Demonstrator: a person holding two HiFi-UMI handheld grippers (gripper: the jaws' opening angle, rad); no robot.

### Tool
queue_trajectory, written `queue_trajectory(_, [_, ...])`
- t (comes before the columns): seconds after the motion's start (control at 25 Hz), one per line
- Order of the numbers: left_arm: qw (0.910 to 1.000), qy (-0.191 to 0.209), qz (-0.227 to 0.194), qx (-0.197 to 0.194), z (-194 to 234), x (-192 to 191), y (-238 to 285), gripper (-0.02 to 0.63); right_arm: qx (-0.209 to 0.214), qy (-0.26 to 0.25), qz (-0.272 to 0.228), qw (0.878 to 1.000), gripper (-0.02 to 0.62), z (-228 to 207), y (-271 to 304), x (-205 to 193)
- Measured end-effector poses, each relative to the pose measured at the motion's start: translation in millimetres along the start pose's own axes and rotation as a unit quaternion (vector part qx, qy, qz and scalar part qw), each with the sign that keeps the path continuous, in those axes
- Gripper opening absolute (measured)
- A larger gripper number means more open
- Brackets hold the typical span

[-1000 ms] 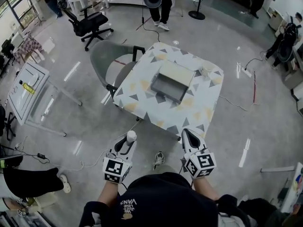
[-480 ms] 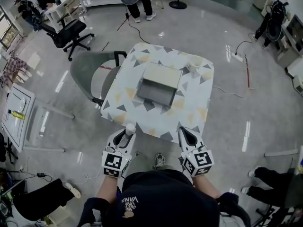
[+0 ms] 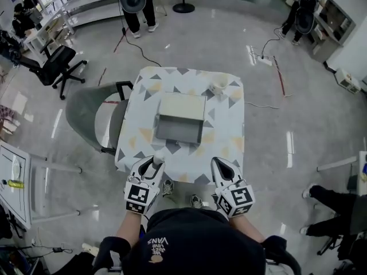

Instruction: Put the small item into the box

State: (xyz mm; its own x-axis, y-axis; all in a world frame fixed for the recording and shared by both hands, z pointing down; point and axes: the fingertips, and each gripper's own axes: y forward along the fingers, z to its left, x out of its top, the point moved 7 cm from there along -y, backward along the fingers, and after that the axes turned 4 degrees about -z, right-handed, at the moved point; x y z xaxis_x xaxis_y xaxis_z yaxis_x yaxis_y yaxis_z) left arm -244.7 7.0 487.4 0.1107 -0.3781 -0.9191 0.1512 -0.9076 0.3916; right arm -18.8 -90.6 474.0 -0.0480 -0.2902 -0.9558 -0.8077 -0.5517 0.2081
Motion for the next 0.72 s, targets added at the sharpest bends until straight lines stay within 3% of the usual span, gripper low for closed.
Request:
queue_trajectory(0.36, [0.9949, 0.055, 0.006, -0.085, 59, 12, 68, 0.130, -0.075, 0.011, -0.019, 0.997, 0.000, 3, 34, 6])
queue_trajectory(0.72, [0.9836, 0.097, 0.021, -0.150, 76, 11, 138, 0.130, -0.144, 0.031, -0.026, 0.989, -0.002, -2, 38, -2])
